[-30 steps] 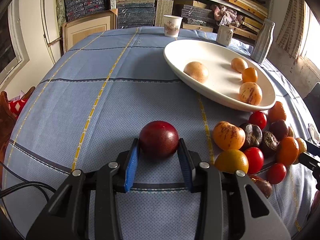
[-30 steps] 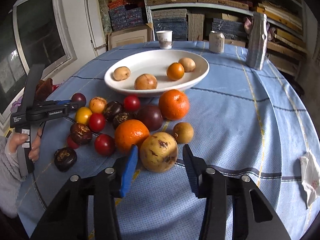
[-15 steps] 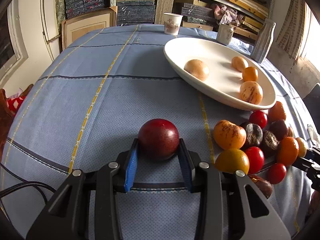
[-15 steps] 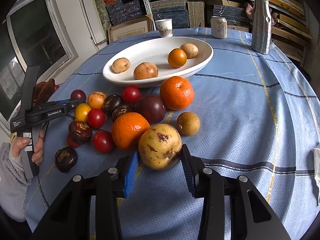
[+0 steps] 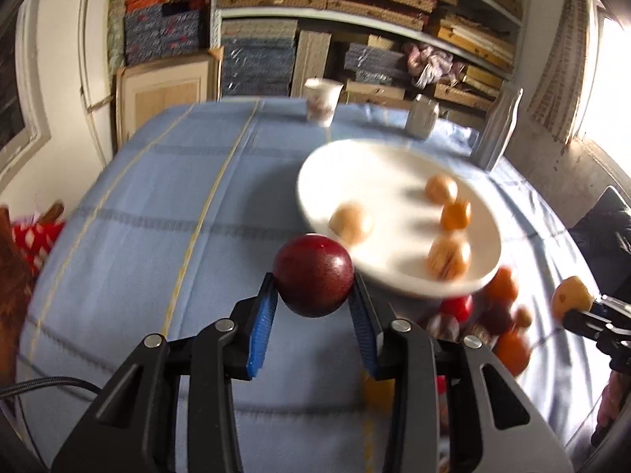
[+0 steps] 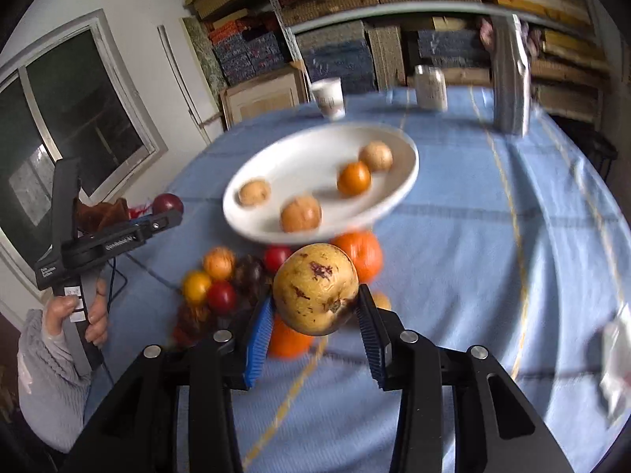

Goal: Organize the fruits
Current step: 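Carry both fruits onto the white plate and open both tools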

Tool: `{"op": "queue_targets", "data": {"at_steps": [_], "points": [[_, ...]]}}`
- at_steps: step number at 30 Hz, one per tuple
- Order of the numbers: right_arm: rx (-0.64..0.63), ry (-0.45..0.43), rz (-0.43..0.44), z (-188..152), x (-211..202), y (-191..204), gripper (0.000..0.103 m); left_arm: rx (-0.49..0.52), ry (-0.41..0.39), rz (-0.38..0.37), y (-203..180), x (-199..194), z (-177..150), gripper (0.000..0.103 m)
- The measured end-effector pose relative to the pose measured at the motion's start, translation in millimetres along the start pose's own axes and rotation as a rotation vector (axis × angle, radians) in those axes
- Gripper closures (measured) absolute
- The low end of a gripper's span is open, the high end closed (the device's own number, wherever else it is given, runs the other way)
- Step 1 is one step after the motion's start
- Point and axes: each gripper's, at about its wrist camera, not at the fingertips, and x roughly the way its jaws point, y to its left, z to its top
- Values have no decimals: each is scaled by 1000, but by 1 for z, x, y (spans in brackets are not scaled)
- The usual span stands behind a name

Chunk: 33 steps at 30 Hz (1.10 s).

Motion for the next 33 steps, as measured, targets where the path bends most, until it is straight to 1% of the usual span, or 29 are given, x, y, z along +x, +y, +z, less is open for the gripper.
{"op": "queue_targets", "data": {"at_steps": [2,4,7,9,11,14,17,20,21,22,23,24,25,26,27,28,30,31,33], "points": [[-40,-27,-23,26,-1,10,61,14,-17,5,-10,6,21,67],[-61,-48,-34,48,6,21,61,16,-14,0,-17,21,39,67],[-95,-59,-57,74,34,38,61,8,-1,5,-24,43,56,67],[-113,-35,-70,86,65,47,61,7,5,17,-28,59,63,67],[-129,-12,-87,90,90,51,61,1,22,24,-30,78,68,67],[-147,24,-107,91,122,55,61,-15,58,13,-27,101,71,67],[-166,61,-115,86,141,57,61,-15,90,-9,-25,118,73,66],[-189,91,-125,83,149,57,60,-14,110,-35,-26,129,70,66],[-193,92,-126,82,149,57,58,-9,116,-35,-26,132,69,64],[-192,74,-126,82,145,57,56,-2,120,-33,-27,134,69,62],[-196,59,-135,83,141,58,53,0,112,-29,-27,134,69,55],[-204,52,-145,83,137,59,53,-2,100,-23,-27,131,70,47],[-207,45,-143,84,132,59,52,-6,85,-20,-26,126,72,44],[-201,32,-130,85,125,58,48,-11,68,-22,-25,119,74,42],[-189,14,-119,86,115,56,46,-13,58,-24,-24,114,75,41],[-181,-1,-114,87,108,55,45,-15,43,-28,-24,105,76,40],[-169,-41,-102,89,89,53,42,-16,20,-30,-22,90,77,33],[-166,-61,-98,90,80,52,41,-14,4,-24,-21,79,75,31],[-158,-107,-94,89,60,50,33,-3,-18,-5,-19,64,68,25]]}}
